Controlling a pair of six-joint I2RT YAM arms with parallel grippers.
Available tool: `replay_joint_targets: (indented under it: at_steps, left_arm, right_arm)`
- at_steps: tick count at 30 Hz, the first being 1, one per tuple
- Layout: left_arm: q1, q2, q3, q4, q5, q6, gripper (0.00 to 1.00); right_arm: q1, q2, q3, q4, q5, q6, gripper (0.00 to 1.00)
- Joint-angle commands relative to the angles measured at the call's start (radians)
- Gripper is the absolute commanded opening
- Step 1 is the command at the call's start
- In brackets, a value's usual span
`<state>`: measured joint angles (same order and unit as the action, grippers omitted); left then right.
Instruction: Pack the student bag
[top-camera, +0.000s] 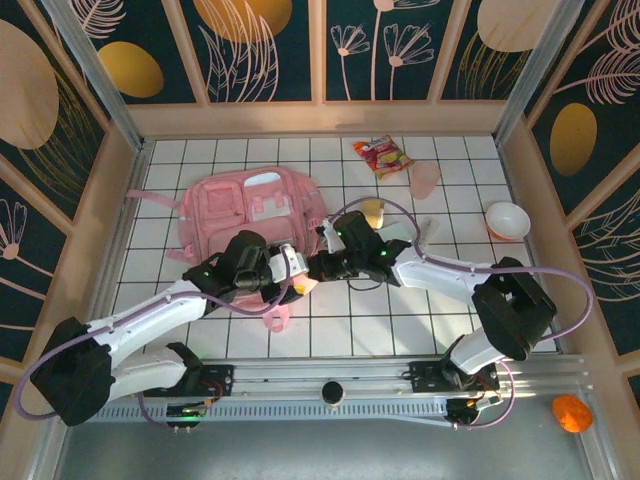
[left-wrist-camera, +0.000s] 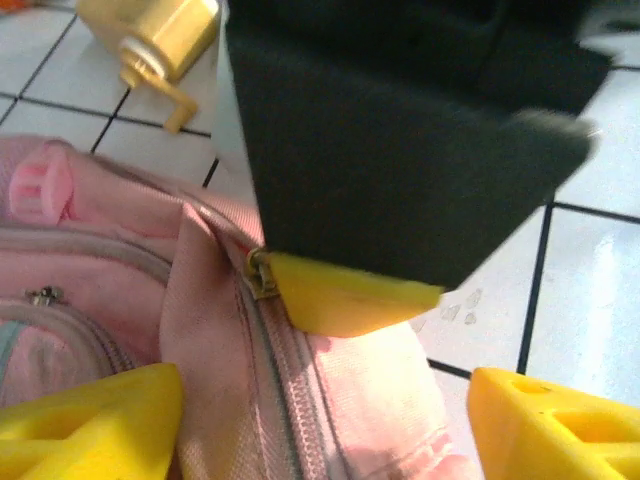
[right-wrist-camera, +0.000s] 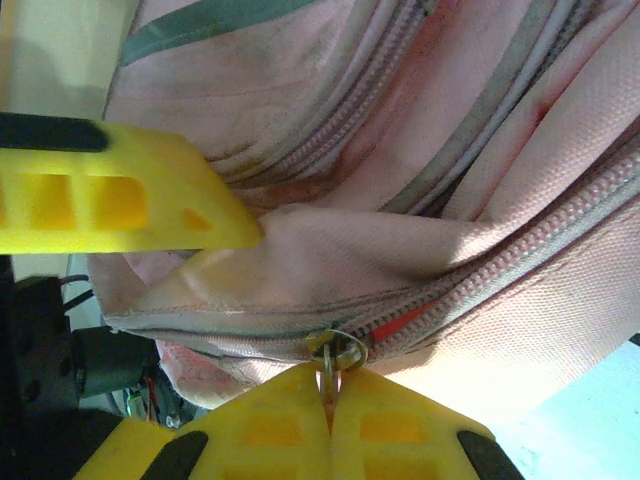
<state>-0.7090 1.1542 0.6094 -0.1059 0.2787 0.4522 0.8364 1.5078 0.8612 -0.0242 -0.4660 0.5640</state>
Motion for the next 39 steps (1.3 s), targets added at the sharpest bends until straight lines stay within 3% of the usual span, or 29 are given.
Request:
replay_joint_targets:
  at_steps: [1, 3, 8, 9, 14, 22, 27, 37, 38, 39]
  left_arm:
    - [-0.001, -0.002, 0.005, 0.015, -0.070, 0.009, 0.50]
    - [-0.001, -0.019, -0.012, 0.026, -0.110, 0.005, 0.29]
    - [-0.001, -0.100, -0.036, -0.041, -0.068, 0.079, 0.02]
    - [-0.001, -0.126, -0.044, -0.050, -0.050, 0.095, 0.00]
    - [-0.001, -0.236, -0.044, -0.156, 0.066, 0.185, 0.00]
    - [-0.001, -0.314, -0.010, -0.287, 0.246, 0.311, 0.00]
    - [0.000, -0.316, 0.000, -0.357, 0.232, 0.375, 0.00]
    - [-0.001, -0.273, -0.021, -0.201, 0.176, 0.251, 0.00]
    - [-0.001, -0.270, -0.026, -0.162, 0.151, 0.213, 0.04]
    - [0.001, -0.273, -0.032, -0.119, 0.126, 0.165, 0.18]
  right_arm:
    - [0.017, -0.048, 0.032, 0.068, 0.009, 0.016, 0.00]
    - [0.011, -0.055, 0.025, 0.048, 0.024, 0.007, 0.00]
    - [-0.055, -0.079, -0.004, 0.008, 0.058, 0.002, 0.00]
    - [-0.084, -0.080, -0.016, 0.011, 0.056, 0.000, 0.00]
    - [-0.204, -0.061, -0.031, 0.039, 0.046, -0.029, 0.00]
    - [-0.361, 0.147, 0.087, 0.139, 0.054, -0.051, 0.00]
    - [-0.435, 0.226, 0.180, 0.125, 0.077, -0.071, 0.00]
    - [-0.445, 0.161, 0.157, 0.067, 0.062, -0.115, 0.00]
    - [-0.443, 0.138, 0.151, 0.054, 0.065, -0.115, 0.06]
    - [-0.439, 0.117, 0.151, 0.035, 0.073, -0.115, 0.15]
